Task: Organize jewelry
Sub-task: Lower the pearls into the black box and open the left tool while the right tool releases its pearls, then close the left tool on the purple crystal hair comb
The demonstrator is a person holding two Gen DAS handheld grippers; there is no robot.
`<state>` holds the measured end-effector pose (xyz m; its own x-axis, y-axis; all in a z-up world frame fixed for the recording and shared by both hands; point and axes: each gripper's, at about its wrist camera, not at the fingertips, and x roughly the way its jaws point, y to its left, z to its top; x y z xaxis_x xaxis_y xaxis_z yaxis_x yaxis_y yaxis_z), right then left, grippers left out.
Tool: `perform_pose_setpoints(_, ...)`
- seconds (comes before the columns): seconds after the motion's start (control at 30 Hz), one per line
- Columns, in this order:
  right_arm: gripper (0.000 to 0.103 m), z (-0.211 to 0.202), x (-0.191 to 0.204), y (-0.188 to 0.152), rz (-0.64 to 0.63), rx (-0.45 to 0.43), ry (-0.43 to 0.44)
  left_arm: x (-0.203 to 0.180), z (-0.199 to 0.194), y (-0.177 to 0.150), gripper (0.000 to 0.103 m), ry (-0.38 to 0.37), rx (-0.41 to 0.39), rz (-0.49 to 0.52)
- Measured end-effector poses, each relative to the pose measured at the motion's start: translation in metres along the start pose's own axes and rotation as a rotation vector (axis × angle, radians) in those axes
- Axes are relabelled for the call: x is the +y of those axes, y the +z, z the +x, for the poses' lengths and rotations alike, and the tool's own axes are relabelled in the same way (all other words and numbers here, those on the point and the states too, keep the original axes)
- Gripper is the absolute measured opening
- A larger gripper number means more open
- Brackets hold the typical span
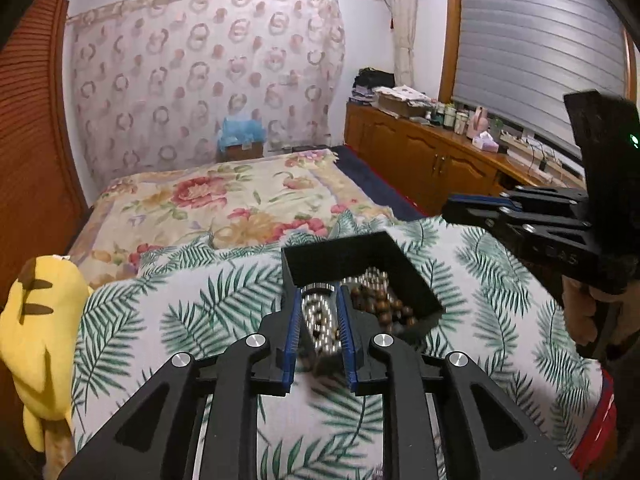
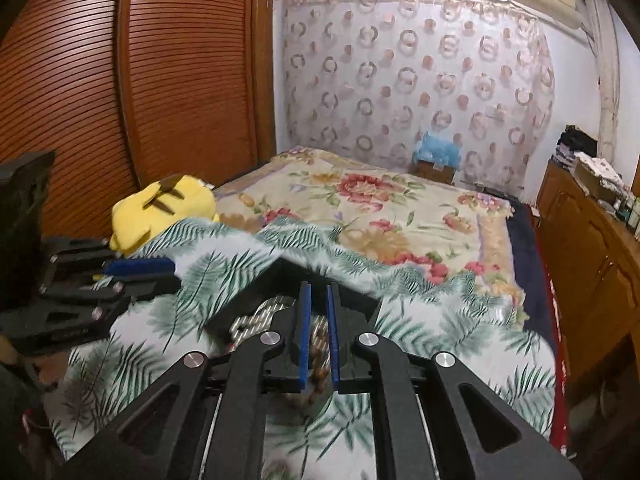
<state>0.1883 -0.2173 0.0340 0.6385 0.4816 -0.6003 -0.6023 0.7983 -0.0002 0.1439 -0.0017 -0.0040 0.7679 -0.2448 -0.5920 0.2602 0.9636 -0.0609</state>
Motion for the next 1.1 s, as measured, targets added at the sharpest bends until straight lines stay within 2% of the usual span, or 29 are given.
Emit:
perform_pose_setpoints(0.1,0.012,-0.011,0.007,-0.024,0.005,0.006,0.024,-0.003,-0.005,-0.015,0.025,-0.010,0.010,-0.005)
perform_pose_setpoints(0.2,0.025,-0.022,0.015,-0.050,0.017,0.013,0.042,-0.006,-0.008,-0.033,0.029,-0.016,0.025,-0.006)
perform_pose_setpoints(0.47,0.025,-0.033,0.027,-0.117,0.080,0.085,0.048,-0.015,-0.015,-0.072,0.043,-0.021,0.068,-0.001)
perform_pose_setpoints(0.57,0.025,-0.035,0.033,-0.139,0.093,0.106,0.040,-0.019,-0.017,-0.082,0.055,-0.014,0.078,0.006)
perform_pose_setpoints(0.63,0.025,-0.035,0.036,-0.149,0.099,0.121,0.047,-0.022,-0.018,-0.087,0.071,-0.008,0.082,0.012)
perform_pose_setpoints(0.73,0.028,-0.035,0.042,-0.164,0.099,0.143,0.041,-0.026,-0.017,-0.097,0.079,0.004,0.097,0.026)
perform_pose_setpoints(0.93,0.031,-0.041,0.049,-0.174,0.091,0.145,0.024,-0.031,-0.013,-0.113,0.087,0.009,0.141,0.029)
perform_pose_setpoints(1.1,0.033,-0.044,0.051,-0.176,0.093,0.121,-0.002,-0.037,-0.009,-0.124,0.087,-0.002,0.162,0.013)
